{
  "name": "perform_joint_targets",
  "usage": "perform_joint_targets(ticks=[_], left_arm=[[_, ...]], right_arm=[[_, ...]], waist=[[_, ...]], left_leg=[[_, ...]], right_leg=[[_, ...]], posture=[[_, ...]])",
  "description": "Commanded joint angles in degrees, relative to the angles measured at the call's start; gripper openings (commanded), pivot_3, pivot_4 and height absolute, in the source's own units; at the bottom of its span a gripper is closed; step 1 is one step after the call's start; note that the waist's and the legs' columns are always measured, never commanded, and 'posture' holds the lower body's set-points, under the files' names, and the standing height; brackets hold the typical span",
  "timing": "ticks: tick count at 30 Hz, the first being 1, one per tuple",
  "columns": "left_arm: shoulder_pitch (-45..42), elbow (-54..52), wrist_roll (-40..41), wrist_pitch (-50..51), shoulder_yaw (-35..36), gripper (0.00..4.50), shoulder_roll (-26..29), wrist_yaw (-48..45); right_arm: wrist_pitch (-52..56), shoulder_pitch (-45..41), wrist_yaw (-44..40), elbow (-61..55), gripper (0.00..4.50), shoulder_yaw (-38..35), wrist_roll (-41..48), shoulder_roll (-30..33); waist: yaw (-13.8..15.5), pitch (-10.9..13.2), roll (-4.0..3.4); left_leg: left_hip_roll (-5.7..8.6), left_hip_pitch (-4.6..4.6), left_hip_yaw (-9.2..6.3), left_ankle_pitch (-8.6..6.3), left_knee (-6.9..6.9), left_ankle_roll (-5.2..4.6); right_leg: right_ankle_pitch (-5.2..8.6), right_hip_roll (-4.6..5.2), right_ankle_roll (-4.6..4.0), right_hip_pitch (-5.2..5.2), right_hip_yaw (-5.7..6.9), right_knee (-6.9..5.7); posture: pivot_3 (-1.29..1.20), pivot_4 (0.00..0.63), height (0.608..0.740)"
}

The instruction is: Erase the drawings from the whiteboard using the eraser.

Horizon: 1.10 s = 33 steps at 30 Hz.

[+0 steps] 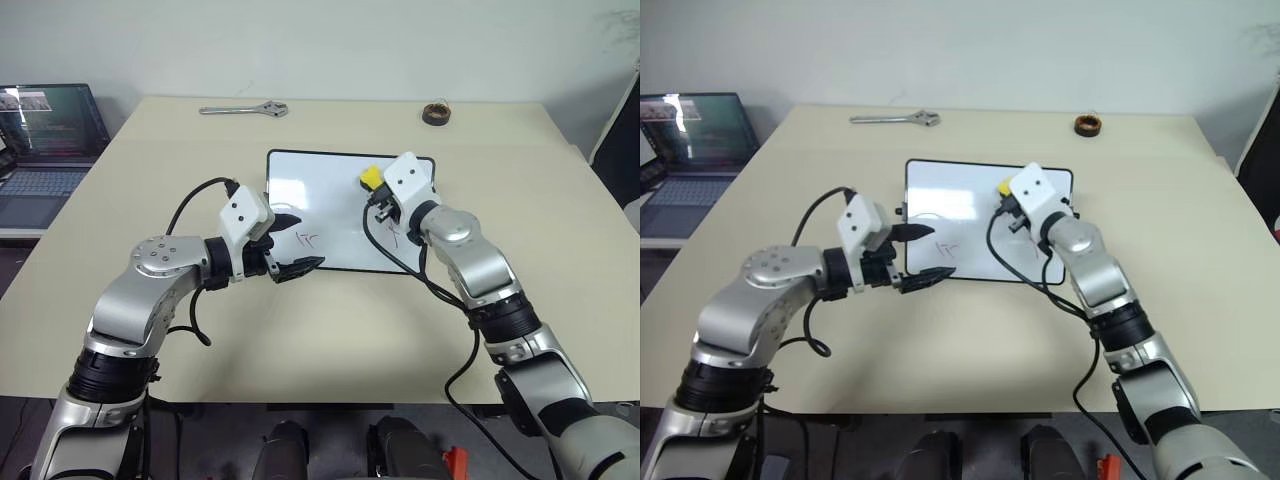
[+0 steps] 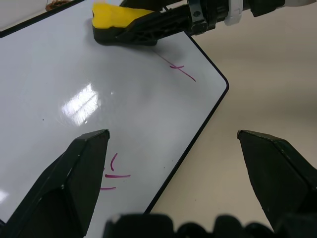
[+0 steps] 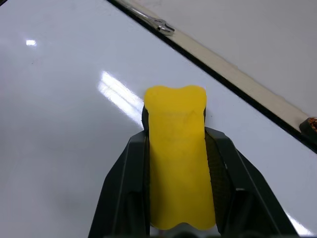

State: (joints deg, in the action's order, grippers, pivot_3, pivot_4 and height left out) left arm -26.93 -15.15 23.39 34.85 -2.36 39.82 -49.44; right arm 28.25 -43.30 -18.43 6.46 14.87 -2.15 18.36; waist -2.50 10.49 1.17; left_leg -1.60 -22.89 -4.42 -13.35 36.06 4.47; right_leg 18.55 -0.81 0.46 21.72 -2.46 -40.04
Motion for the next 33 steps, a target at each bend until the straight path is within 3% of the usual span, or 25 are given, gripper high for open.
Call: perform_joint_targets(ticks=[1, 10, 23, 33], left_arm=[[-0.3, -1.3, 0.2, -0.3, 0.5, 4.50, 0.1, -0.2], [0.8, 0.5, -0.4, -2.6, 0.6, 4.50, 0.1, -1.6], [3.4, 0.3, -0.8, -4.6, 1.3, 4.50, 0.4, -1.8], [3.2, 1.1, -1.1, -5.4, 1.0, 4.50, 0.3, -2.1]], right_arm=[[4.2, 3.6, -1.8, -2.9, 1.14, -1.0, 0.1, 1.0], [1.9, 0.2, 4.2, -0.6, 1.14, -4.0, -3.3, -0.9], [6.2, 7.6, -6.2, -6.1, 1.14, 2.4, -5.9, 4.1], [5.1, 3.9, -0.7, -5.1, 1.14, -6.8, -2.9, -1.1]], waist=[[0.2, 0.0, 0.01], [0.1, 0.0, 0.01], [0.1, -0.1, 0.08], [-0.4, -0.1, 0.09]], left_leg=[[0.01, 0.02, 0.00, 0.00, 0.01, 0.00], [0.03, 0.14, 0.03, 0.02, 0.06, 0.00], [0.02, 0.36, 0.01, 0.01, 0.06, -0.01], [0.02, 0.43, 0.02, 0.02, 0.06, 0.00]], right_leg=[[0.00, 0.00, 0.00, -0.02, -0.01, 0.00], [0.00, -0.04, 0.00, -0.03, -0.05, -0.21], [0.00, -0.03, 0.00, -0.28, -0.04, -0.15], [-0.01, -0.05, -0.01, -0.32, -0.06, -0.17]], posture=[[0.00, 0.150, 0.740], [0.00, 0.150, 0.740], [0.00, 0.150, 0.740], [0.00, 0.150, 0.740]])
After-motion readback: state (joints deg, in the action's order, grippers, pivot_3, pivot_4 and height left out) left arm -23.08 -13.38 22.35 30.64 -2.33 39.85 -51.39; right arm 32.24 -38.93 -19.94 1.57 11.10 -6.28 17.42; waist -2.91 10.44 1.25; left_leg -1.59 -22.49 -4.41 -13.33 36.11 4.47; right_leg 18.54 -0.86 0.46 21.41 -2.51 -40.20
